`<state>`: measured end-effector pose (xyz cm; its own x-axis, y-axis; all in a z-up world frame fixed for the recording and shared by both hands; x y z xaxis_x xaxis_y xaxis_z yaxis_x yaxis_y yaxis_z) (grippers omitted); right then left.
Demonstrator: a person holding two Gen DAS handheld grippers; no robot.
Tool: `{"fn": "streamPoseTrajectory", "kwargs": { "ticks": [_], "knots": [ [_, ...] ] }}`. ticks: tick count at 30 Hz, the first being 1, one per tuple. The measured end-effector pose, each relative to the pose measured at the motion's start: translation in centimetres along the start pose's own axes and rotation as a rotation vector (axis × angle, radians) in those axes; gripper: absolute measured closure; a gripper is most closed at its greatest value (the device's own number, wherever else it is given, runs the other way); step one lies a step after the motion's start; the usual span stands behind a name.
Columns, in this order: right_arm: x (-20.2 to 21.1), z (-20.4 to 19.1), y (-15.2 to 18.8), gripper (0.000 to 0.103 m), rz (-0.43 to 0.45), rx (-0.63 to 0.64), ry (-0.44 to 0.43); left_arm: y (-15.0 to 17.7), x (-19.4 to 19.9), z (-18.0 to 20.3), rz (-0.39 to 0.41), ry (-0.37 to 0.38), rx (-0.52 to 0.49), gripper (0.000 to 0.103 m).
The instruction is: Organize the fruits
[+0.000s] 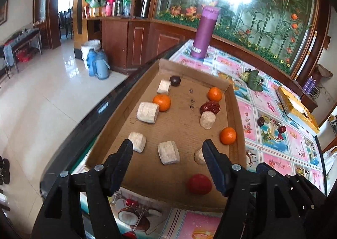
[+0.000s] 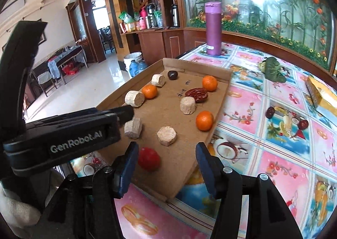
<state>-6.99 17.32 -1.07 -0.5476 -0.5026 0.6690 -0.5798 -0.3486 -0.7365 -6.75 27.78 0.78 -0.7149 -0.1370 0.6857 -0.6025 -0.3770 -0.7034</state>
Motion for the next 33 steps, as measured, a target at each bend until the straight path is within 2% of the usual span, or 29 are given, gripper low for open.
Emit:
{"fn": "streamPoseTrajectory", "kwargs": {
  "ticks": [2, 6, 9, 12, 16, 23, 33],
  "knots": [
    [1.0, 0.7, 0.3, 0.040, 0.012, -0.019, 0.014, -0.5, 1.5, 0.2, 0.059, -0.042, -0.017, 0.029],
    [2.8, 2.0, 0.7, 0.036, 0.040, -0.060, 0.043, -1.8, 5.6, 0.5, 0.227, -0.140, -0.030, 0.007],
    [4.4, 2.9, 1.0, 0.031, 0.065, -0.092, 0.061, -2.5, 9.0, 0.8, 0.344, -0.179, -0.017, 0.001],
    [5.8, 3.4, 1.1, 0.027, 0.090, -0.112, 0.079, -2.4, 11.2, 0.8, 0.413, -0.218, -0.006, 0.000],
    [7.7, 3.8, 1.2, 0.021, 0.126, -0.128, 0.096, -1.7, 11.9, 1.5, 0.409, -0.240, -0.039, 0.000],
    [10.1, 4.2, 2.0, 0.016, 0.175, -0.130, 0.143, -0.4, 12.8, 3.6, 0.374, -0.143, -0.067, 0.000],
    [11.0, 5.6, 3.2, 0.015, 0.174, -0.190, 0.163, 1.0, 12.0, 4.4, 0.309, -0.117, -0.080, 0.000]
  ]
}}
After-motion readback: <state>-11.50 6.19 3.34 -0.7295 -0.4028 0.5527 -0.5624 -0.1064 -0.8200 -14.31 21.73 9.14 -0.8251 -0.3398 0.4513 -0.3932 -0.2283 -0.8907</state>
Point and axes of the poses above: each gripper's, at about its wrist camera, not at the fingertips, and x roughly against the way its jaws point, z to its right, y to its underside, the point moved 10 cm from there along -x, roughly the way its jaws point, and after that the axes turned 2 degrees about x, right-handed, at the moved point
